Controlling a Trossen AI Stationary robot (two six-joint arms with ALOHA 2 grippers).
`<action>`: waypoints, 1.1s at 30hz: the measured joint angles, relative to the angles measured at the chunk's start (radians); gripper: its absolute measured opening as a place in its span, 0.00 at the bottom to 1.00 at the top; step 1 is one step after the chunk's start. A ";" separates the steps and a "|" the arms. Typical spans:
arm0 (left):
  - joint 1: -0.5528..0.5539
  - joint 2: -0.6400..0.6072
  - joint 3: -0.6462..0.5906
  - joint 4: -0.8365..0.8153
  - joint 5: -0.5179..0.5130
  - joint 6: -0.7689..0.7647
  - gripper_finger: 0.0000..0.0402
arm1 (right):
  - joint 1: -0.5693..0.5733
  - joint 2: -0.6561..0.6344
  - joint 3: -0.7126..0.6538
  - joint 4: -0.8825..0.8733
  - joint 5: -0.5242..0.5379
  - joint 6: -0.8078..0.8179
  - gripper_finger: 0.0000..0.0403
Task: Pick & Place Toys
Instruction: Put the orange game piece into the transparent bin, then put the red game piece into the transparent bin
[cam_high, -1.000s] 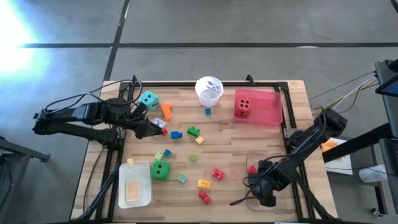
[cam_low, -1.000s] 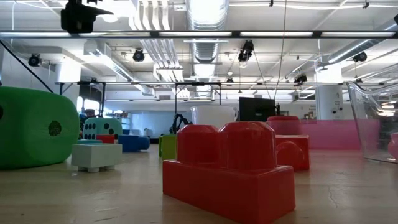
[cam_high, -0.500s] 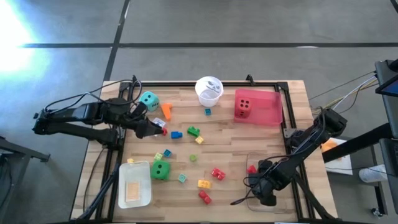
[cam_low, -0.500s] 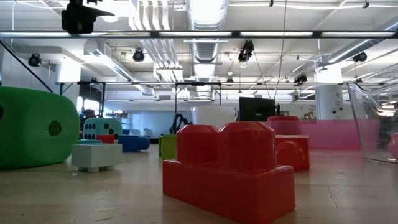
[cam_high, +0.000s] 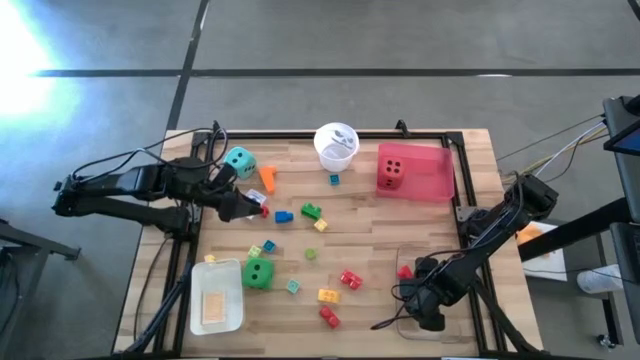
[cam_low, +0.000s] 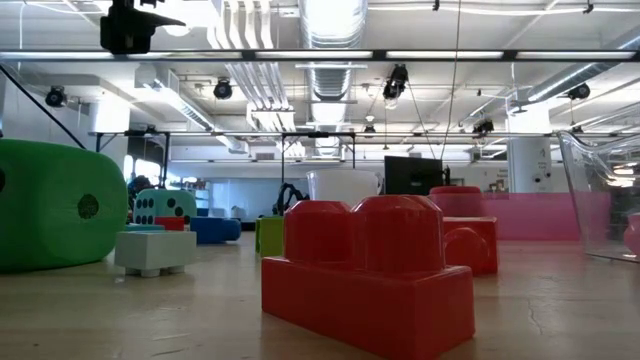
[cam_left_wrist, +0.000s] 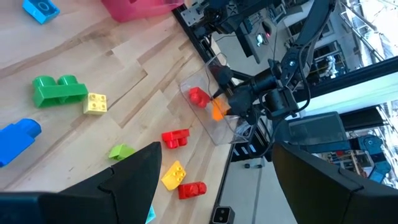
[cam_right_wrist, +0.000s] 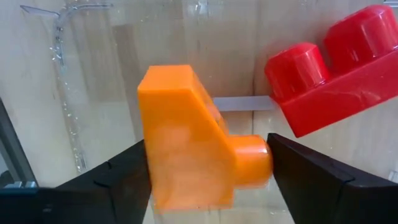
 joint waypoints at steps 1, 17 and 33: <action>0.000 0.000 0.000 0.000 0.000 0.000 0.76 | 0.000 0.000 0.000 0.000 0.000 0.000 0.76; 0.000 0.000 0.000 0.000 0.000 0.000 0.76 | 0.000 0.000 0.000 -0.004 -0.017 0.006 0.83; 0.016 0.006 0.000 -0.001 -0.030 0.007 0.76 | 0.000 -0.043 0.280 -0.275 -0.094 0.119 0.83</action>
